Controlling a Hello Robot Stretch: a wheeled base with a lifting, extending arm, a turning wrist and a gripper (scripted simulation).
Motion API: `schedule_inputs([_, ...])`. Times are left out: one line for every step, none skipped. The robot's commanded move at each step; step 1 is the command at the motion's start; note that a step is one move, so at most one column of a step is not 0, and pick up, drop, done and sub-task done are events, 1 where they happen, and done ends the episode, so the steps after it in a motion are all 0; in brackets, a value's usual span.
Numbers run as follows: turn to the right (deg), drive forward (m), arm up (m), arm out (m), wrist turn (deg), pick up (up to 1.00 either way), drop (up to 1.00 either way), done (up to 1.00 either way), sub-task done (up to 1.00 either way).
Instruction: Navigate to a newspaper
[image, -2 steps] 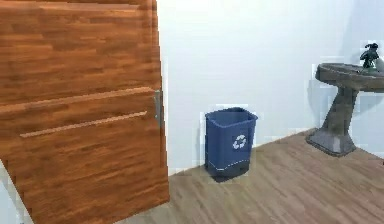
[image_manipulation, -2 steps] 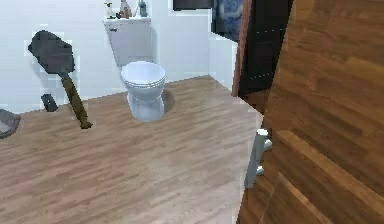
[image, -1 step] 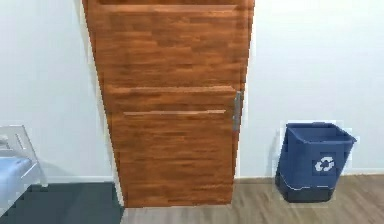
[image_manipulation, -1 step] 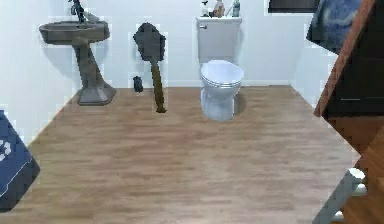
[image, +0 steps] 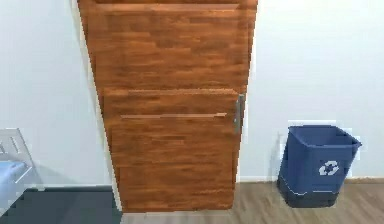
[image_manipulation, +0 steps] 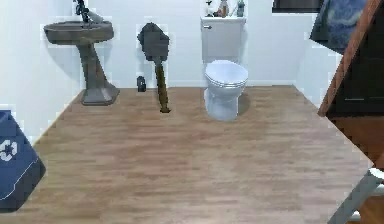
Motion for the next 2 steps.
schedule_inputs([45.0, 0.00, 0.00, 0.00, 0.0, 0.00, 0.00, 0.00, 0.00])
schedule_inputs([39.0, 0.00, 0.00, 0.00, 0.0, 0.00, 0.00, 0.00, 0.00])
